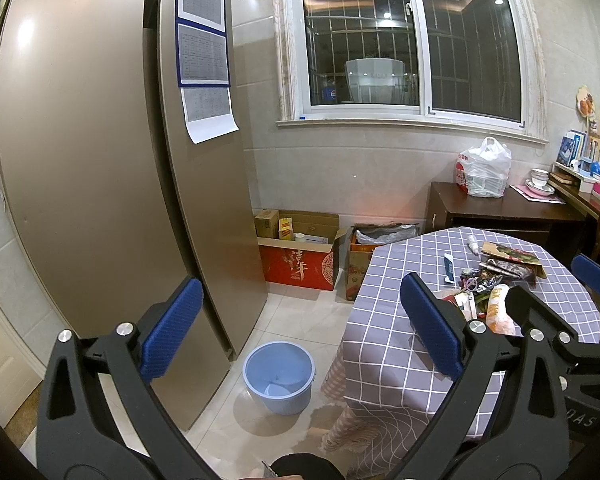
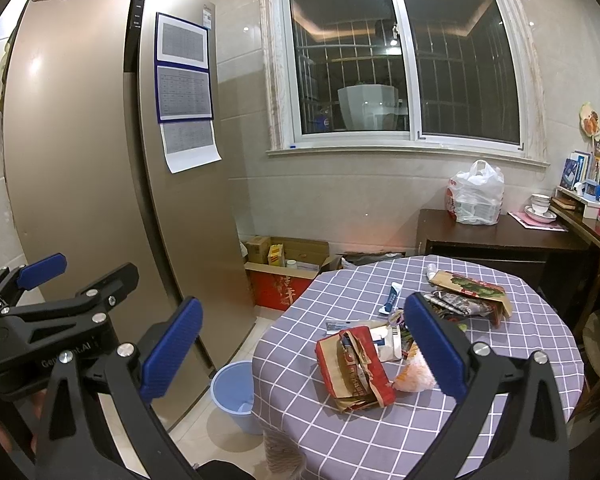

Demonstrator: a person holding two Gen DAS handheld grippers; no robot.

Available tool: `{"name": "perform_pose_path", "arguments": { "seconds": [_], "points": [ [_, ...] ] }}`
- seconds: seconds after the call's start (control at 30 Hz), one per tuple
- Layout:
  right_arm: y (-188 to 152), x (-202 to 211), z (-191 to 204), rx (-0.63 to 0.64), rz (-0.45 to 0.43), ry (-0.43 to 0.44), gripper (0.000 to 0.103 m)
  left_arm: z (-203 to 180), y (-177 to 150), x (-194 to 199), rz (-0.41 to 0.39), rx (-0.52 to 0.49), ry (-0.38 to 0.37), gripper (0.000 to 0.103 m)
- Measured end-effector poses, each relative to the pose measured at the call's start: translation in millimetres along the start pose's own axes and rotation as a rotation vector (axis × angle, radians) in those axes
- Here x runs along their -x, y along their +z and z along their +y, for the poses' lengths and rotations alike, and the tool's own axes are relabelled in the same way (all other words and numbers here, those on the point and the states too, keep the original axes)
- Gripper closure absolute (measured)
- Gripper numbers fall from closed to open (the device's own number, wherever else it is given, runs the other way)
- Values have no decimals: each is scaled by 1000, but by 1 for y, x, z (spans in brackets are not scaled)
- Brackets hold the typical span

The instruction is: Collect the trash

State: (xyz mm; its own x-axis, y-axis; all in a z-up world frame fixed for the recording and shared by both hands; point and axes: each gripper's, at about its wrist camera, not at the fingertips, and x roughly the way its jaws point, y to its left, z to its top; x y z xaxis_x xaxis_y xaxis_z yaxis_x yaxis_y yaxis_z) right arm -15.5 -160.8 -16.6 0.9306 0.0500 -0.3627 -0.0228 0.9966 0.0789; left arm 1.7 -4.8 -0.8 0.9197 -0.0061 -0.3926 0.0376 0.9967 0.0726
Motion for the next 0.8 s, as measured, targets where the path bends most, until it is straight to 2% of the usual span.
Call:
{"name": "perform_pose_path", "arguments": {
  "seconds": [0.8],
  "points": [
    [-1, 0, 0, -11, 5, 5, 4, 0, -1, -1, 3, -2, 0, 6]
  ]
}}
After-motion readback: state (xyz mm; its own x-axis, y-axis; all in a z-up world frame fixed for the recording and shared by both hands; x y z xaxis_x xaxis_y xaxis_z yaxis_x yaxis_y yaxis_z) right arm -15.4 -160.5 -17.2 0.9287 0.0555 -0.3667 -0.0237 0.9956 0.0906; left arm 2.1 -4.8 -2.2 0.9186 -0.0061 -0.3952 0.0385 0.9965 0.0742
